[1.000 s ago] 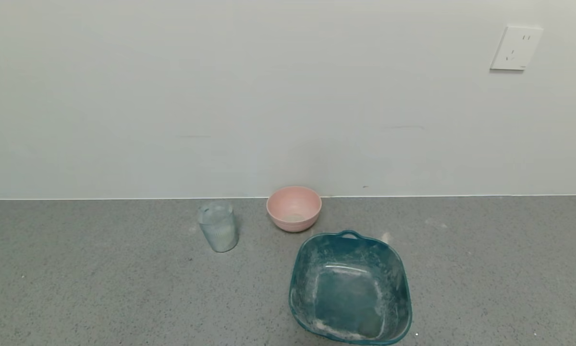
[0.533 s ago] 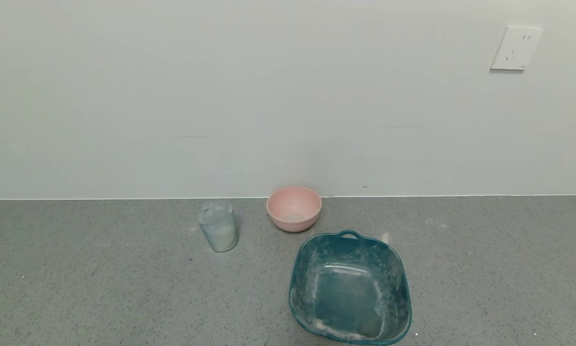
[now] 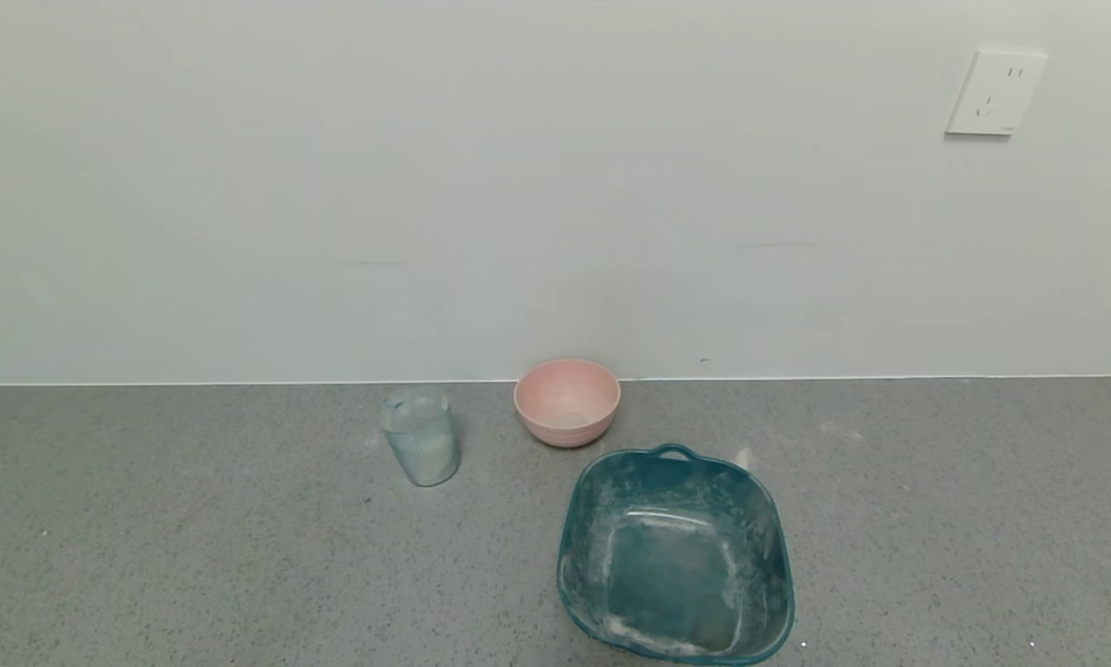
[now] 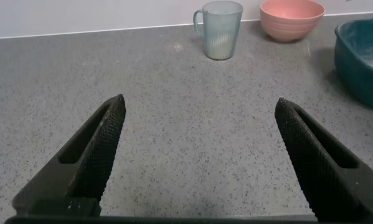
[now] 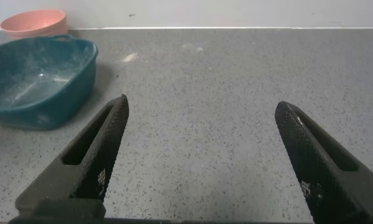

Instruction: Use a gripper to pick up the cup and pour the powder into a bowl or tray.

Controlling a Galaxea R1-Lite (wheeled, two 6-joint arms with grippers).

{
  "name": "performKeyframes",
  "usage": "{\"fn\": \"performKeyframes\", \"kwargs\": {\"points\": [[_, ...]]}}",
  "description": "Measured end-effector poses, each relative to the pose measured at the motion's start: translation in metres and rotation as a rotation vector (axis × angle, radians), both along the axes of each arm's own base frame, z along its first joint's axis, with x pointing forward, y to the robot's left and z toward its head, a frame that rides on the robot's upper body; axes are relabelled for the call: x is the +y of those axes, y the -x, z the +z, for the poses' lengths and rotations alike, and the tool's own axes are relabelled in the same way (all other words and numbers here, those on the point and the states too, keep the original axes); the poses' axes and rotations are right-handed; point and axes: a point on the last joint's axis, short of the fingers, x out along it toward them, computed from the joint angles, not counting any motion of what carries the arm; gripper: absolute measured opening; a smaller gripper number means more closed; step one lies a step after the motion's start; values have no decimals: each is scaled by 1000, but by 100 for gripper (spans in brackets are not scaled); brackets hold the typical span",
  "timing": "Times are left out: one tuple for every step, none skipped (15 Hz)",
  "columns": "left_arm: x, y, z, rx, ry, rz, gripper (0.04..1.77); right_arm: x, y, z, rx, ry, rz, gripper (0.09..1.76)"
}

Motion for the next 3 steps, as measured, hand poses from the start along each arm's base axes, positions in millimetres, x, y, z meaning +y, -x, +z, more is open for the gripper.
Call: {"fn": "performKeyframes", "kwargs": {"points": [[0,0,0,0,0,0,172,0,0,0,0,0,0,171],[0,0,0,0,-2,0,172,0,0,0,0,0,0,171],[0,0,0,0,-2,0,172,0,0,0,0,0,0,171]]}}
